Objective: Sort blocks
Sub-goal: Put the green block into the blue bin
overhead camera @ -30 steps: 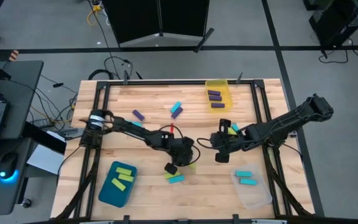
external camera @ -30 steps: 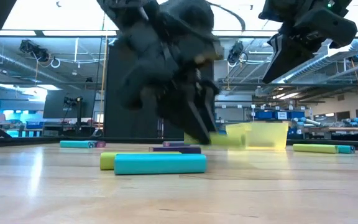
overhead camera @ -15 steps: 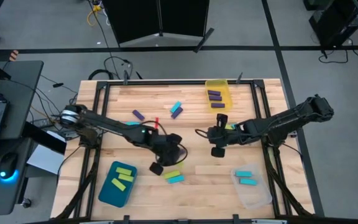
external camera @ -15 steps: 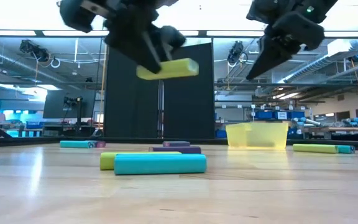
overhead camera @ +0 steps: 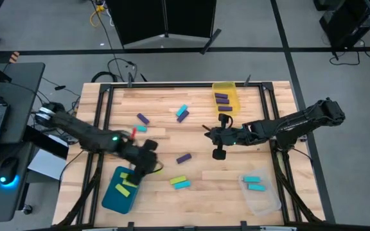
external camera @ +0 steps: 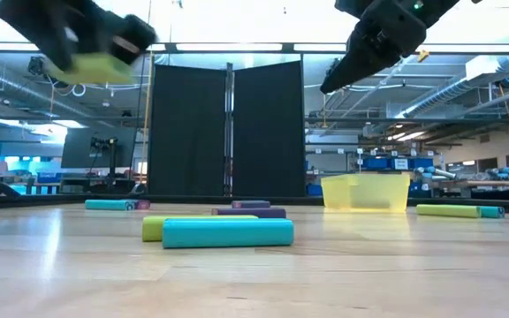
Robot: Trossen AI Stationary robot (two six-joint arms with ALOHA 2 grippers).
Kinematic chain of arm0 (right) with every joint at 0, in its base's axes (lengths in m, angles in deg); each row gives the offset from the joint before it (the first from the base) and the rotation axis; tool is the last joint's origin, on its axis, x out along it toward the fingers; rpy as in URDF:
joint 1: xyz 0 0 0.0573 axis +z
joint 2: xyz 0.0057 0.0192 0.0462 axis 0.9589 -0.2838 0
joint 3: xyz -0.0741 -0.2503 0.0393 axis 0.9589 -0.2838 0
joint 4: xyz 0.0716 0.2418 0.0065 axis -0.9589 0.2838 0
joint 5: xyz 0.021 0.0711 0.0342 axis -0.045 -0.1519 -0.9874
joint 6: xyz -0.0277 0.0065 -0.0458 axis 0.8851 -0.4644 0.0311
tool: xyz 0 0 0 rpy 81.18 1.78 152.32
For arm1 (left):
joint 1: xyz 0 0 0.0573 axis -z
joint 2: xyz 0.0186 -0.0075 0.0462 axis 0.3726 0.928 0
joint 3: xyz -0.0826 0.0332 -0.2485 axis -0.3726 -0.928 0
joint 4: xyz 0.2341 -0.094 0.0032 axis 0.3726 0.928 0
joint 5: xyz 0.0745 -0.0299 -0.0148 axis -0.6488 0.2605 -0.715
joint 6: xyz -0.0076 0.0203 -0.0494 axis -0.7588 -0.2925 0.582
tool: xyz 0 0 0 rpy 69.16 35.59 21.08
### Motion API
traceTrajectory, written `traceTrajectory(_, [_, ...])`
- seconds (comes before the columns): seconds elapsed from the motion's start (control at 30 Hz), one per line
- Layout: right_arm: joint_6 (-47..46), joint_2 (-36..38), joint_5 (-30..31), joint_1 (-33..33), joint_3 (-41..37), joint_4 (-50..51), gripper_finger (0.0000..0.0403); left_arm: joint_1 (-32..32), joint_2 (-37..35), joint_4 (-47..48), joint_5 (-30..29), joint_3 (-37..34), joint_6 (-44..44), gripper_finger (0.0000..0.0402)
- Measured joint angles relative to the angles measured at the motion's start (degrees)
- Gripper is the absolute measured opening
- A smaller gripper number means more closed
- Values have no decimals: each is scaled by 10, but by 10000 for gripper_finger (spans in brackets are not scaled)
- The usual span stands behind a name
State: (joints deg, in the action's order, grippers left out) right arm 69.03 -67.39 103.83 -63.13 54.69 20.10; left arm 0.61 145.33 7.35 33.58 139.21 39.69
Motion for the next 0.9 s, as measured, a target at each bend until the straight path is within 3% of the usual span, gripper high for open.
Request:
traceTrajectory(0.17, [0, 0, 0, -5, 0, -9, 12, 85, -50, 58, -33, 0, 92, 109])
traceTrajectory(0.4, [0, 0, 0, -5, 0, -11, 13, 224, -65, 141, -92, 0, 297, 109])
traceTrajectory(0.63, [2, 0, 0, -5, 0, -11, 13, 321, -65, 124, -125, -59, 445, 109])
traceTrajectory(0.9, [4, 0, 0, -8, 0, -19, 13, 350, -65, 13, -121, -148, 478, 109])
